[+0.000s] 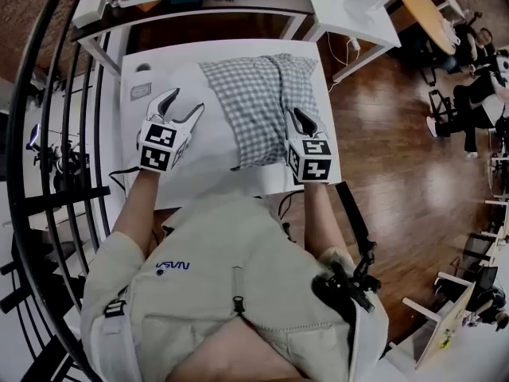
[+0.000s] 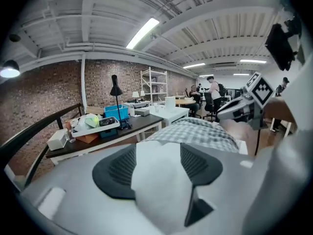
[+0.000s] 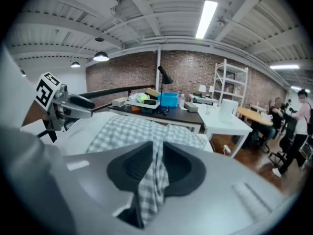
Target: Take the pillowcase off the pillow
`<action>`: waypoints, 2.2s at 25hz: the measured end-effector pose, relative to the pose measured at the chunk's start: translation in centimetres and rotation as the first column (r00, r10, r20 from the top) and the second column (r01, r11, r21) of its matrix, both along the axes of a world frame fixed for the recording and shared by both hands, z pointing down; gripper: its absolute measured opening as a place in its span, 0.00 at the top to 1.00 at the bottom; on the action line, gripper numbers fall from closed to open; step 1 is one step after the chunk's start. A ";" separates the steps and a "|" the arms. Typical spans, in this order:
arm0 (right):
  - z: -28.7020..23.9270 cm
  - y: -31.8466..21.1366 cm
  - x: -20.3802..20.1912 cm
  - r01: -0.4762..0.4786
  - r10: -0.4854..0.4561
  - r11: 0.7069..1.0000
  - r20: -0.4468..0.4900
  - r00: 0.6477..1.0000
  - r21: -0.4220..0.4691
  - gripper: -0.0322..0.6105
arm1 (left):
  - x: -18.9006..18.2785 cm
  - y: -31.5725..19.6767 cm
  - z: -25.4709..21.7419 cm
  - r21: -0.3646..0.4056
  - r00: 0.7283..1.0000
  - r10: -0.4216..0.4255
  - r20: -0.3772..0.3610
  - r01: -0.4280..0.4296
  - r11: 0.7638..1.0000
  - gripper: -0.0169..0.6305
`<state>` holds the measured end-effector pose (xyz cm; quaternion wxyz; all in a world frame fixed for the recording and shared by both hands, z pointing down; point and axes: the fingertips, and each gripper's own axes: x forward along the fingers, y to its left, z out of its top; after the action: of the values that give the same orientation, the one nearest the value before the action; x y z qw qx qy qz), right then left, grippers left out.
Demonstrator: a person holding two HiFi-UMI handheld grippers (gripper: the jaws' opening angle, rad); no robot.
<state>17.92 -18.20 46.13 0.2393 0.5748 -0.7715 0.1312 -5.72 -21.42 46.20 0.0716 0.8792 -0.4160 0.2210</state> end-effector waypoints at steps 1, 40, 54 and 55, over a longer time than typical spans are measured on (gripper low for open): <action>-0.3 -1.1 -0.5 0.020 -0.020 1.000 -0.003 1.000 0.006 0.84 | 0.0 -1.4 0.5 -0.011 1.000 -0.012 0.013 0.013 1.000 0.56; 4.9 -16.8 11.3 -0.309 0.255 0.939 -0.300 0.919 -0.149 0.94 | -4.5 -1.9 2.0 -0.099 0.964 -0.119 -0.236 0.098 0.990 0.94; 0.6 -14.0 5.8 -0.075 0.074 0.992 0.010 0.997 0.100 0.85 | -1.6 -3.5 0.1 0.069 0.999 -0.049 0.022 0.048 0.996 0.74; -0.2 -12.6 5.4 -0.072 0.068 0.990 0.034 0.997 0.122 0.84 | -1.1 -2.4 -1.0 0.090 0.999 -0.027 0.033 0.024 0.996 0.74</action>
<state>23.28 -30.79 45.90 0.1869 0.6131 -0.7610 0.1002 -6.79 -23.77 45.19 0.0280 0.8722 -0.4378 0.2163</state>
